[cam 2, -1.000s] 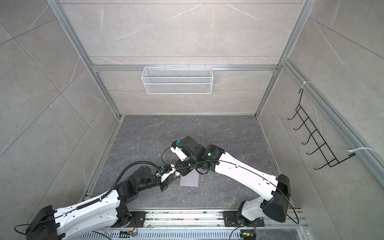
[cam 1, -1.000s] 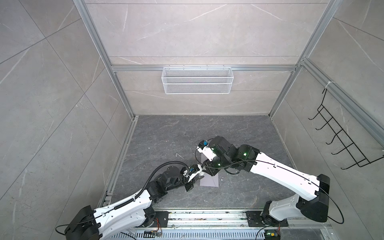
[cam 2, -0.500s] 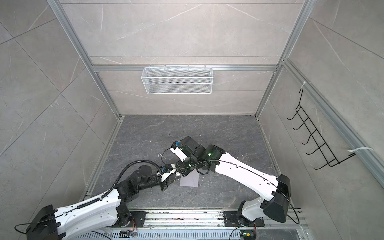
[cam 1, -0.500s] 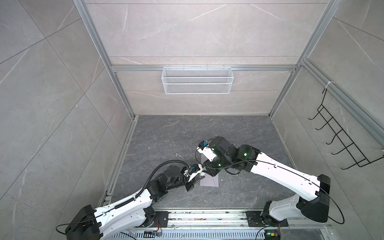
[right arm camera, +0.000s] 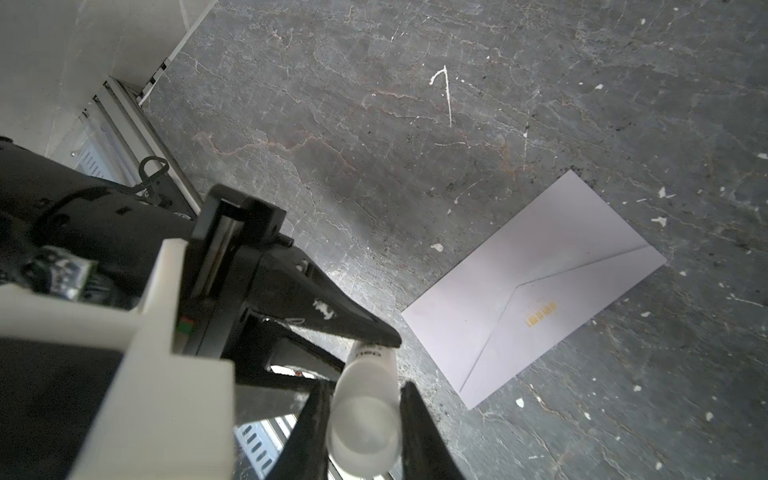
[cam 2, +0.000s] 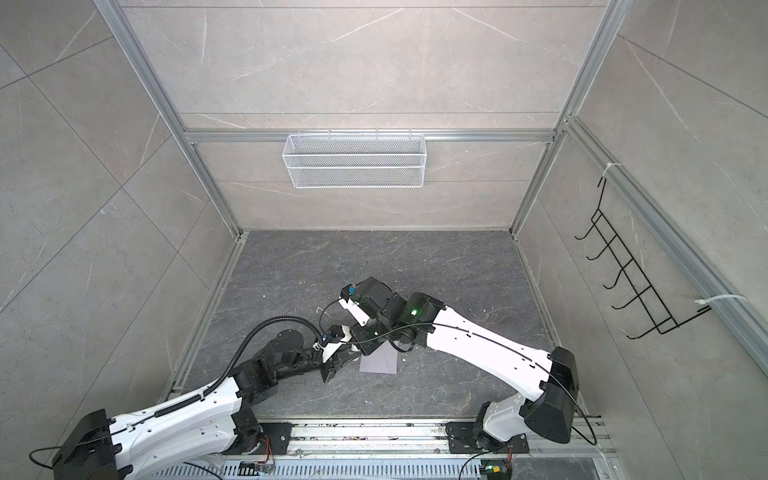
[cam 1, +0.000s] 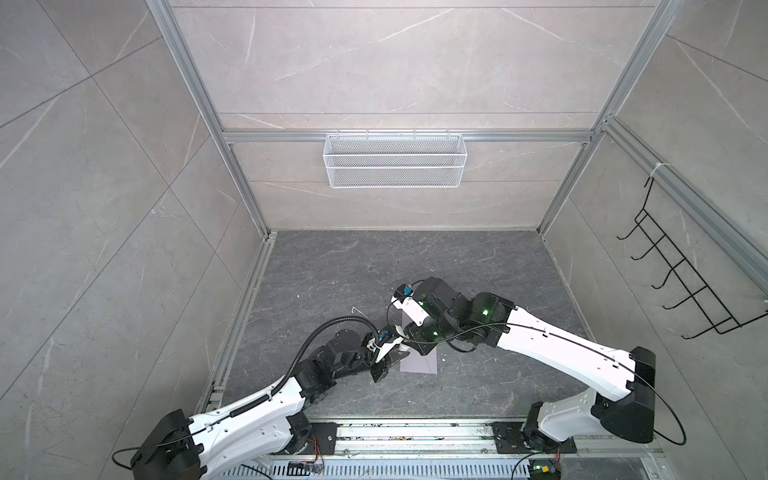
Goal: Place the letter into the envelope and seal it
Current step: 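Press the cap down onto the glue stick with the right gripper, then open the right gripper and pull it back while the left lowers the capped stick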
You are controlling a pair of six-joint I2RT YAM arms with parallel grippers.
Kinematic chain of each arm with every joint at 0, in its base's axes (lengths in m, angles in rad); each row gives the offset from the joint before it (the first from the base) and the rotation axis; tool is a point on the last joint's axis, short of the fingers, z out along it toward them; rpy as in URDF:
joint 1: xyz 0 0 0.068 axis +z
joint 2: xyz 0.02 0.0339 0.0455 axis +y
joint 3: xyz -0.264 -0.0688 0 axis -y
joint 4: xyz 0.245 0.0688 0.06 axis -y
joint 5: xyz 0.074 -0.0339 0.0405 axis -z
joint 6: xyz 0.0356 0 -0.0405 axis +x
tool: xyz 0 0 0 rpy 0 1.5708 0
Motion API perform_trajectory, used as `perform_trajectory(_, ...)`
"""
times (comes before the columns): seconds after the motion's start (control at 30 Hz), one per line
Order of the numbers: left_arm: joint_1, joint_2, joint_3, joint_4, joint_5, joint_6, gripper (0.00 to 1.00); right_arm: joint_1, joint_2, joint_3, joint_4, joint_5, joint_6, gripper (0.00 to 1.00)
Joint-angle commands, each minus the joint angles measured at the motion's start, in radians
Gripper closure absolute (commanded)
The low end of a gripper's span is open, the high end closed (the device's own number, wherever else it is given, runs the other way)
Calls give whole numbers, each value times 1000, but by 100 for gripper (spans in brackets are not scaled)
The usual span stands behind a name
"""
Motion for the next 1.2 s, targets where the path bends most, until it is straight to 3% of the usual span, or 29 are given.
perform_trajectory(0.0, 12, -51, 70, 231, 16, -29, 100, 26, 43, -55, 1, -81, 44, 76)
perform_trajectory(0.1, 18, -59, 66, 248, 18, -43, 100, 26, 51, -73, 31, -122, 63, 76)
perform_trajectory(0.27, 23, -56, 75, 214, -4, -54, 100, 24, 46, -48, 38, -97, 72, 74)
perform_trajectory(0.5, 39, -7, 97, 51, -134, -143, 100, 8, -144, -21, 119, 199, 74, 30)
perform_trajectory(0.7, 130, 117, 200, -184, -238, -331, 100, -2, -342, -183, 247, 512, 56, 1)
perform_trajectory(0.8, 226, 227, 271, -310, -225, -425, 100, -47, -392, -269, 261, 683, 46, 1)
perform_trajectory(0.9, 297, 369, 342, -397, -183, -474, 100, -146, -404, -356, 282, 755, 35, 1)
perform_trajectory(1.17, 342, 725, 523, -532, -55, -540, 100, -354, -380, -538, 394, 753, 18, 0)
